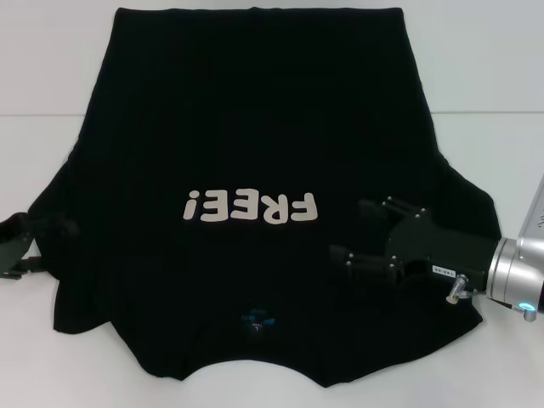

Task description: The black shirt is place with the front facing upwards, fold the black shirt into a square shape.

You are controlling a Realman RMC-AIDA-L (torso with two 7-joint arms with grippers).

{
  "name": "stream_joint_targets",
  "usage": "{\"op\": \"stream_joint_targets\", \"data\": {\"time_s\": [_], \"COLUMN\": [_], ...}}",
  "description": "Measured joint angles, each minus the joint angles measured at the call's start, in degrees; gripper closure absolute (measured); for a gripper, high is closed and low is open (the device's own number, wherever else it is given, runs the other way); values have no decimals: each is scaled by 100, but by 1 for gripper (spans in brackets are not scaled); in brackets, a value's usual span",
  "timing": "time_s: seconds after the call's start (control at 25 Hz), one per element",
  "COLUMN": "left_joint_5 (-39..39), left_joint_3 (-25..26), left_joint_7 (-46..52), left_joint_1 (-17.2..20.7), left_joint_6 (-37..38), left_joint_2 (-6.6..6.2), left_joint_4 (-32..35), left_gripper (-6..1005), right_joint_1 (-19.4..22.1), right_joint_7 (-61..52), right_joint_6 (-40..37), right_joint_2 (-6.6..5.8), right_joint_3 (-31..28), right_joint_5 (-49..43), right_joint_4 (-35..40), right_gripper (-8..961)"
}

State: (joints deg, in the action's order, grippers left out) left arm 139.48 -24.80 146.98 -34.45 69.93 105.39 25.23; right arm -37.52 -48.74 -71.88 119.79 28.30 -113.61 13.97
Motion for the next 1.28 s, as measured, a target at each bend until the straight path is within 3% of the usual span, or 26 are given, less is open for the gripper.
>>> {"op": "stream_joint_targets", "data": {"time_s": [0.48,1.08,1.28], "left_joint_5": [-2,9,9], "left_joint_3": [-74,-769,-818], "left_joint_7": [-46,-31,-48], "left_joint_1": [-99,-154,-156], "left_joint_6": [-5,-268,-271], "left_joint_2": [35,79,102], "left_joint_4": [15,184,185], "left_gripper": [141,218,469], "right_joint_1": [26,41,36], "right_joint_7": [-4,-4,-4], "right_joint_6": [-106,-255,-266], "right_joint_2": [6,14,16], "right_joint_3": [0,-3,-9], "right_joint_5": [-2,11,21], "right_joint_4": [60,62,62], "right_gripper": [8,8,8]}}
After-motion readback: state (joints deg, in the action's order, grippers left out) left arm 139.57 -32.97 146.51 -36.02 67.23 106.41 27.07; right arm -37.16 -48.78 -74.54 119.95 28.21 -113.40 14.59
